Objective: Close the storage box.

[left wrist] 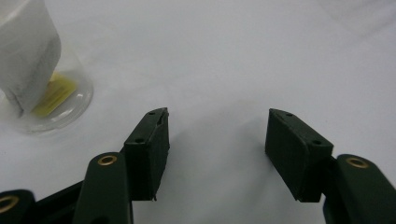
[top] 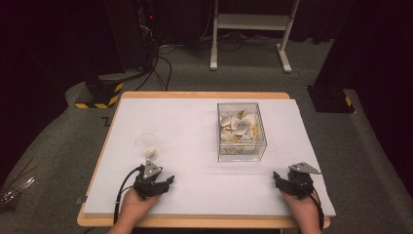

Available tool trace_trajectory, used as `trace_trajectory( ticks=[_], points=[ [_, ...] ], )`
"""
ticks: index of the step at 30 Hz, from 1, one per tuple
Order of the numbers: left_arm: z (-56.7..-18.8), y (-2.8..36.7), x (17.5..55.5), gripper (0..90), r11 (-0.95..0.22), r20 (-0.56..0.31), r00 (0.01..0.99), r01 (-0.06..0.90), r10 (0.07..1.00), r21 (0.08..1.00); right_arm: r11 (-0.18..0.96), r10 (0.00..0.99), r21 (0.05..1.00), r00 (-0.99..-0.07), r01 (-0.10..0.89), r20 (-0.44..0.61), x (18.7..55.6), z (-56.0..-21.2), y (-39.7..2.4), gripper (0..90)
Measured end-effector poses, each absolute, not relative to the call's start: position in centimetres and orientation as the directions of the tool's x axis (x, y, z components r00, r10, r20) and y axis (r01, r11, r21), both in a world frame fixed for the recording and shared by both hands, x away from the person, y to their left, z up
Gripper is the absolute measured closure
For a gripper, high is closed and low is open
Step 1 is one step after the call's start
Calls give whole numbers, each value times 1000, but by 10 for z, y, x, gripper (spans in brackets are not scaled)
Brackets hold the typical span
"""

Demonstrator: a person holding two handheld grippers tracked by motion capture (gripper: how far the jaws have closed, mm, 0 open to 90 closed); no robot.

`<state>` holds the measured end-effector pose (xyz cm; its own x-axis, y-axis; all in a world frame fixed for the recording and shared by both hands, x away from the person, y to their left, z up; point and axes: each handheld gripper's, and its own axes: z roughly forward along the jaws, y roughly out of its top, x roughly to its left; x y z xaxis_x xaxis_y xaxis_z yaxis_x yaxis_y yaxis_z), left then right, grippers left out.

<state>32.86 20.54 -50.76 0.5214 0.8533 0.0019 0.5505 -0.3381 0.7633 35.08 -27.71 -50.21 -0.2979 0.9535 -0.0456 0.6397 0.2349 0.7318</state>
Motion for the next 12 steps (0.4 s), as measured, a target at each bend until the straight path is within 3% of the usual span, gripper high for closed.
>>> trace_trajectory(
  ticks=[12],
  points=[
    [-508, 205, 329, 393, -339, 0, 524, 551, 851, 763, 240, 953, 736, -299, 633, -53, 350, -502, -276, 334]
  ],
)
